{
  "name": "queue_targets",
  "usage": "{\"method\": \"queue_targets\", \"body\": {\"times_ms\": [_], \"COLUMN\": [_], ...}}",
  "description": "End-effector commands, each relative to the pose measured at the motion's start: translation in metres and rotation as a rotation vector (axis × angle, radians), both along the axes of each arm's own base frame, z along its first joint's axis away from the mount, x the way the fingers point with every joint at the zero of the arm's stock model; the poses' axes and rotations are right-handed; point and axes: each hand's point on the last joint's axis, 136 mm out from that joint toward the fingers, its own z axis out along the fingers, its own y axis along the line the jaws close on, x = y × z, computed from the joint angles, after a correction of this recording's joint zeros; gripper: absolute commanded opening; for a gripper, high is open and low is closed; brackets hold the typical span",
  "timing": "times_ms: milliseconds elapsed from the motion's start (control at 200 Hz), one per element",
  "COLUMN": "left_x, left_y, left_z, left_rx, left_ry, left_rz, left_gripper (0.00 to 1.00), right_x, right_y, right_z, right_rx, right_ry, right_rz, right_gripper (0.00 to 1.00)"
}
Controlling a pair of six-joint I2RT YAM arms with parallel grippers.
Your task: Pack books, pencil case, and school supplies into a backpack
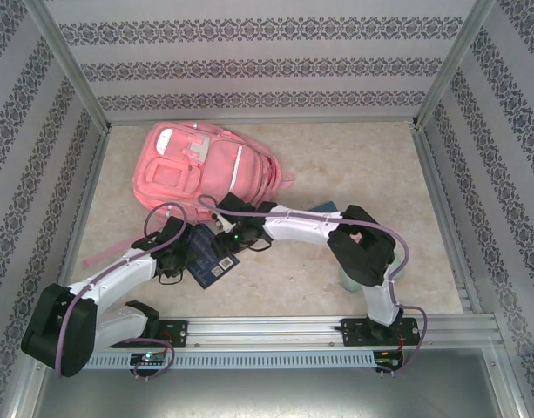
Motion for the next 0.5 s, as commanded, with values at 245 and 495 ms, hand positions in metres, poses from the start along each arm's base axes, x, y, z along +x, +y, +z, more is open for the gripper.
{"method": "queue_targets", "body": {"times_ms": [245,495], "left_x": [-0.013,-0.011], "left_y": [0.001,-0.002], "left_z": [-0.014,-0.016], "left_rx": [0.004,-0.003], "left_ry": [0.062,0.068], "left_rz": [-0.033,-0.041], "left_gripper": [0.31,0.3], "right_x": [-0.002,0.001], "right_y": [-0.014,-0.012], "right_z": [-0.049,-0.035], "right_rx": [-0.112,-0.076], "right_ry": [0.117,0.096], "right_rz": [-0.038,-0.053], "right_gripper": [0.57,0.56]}}
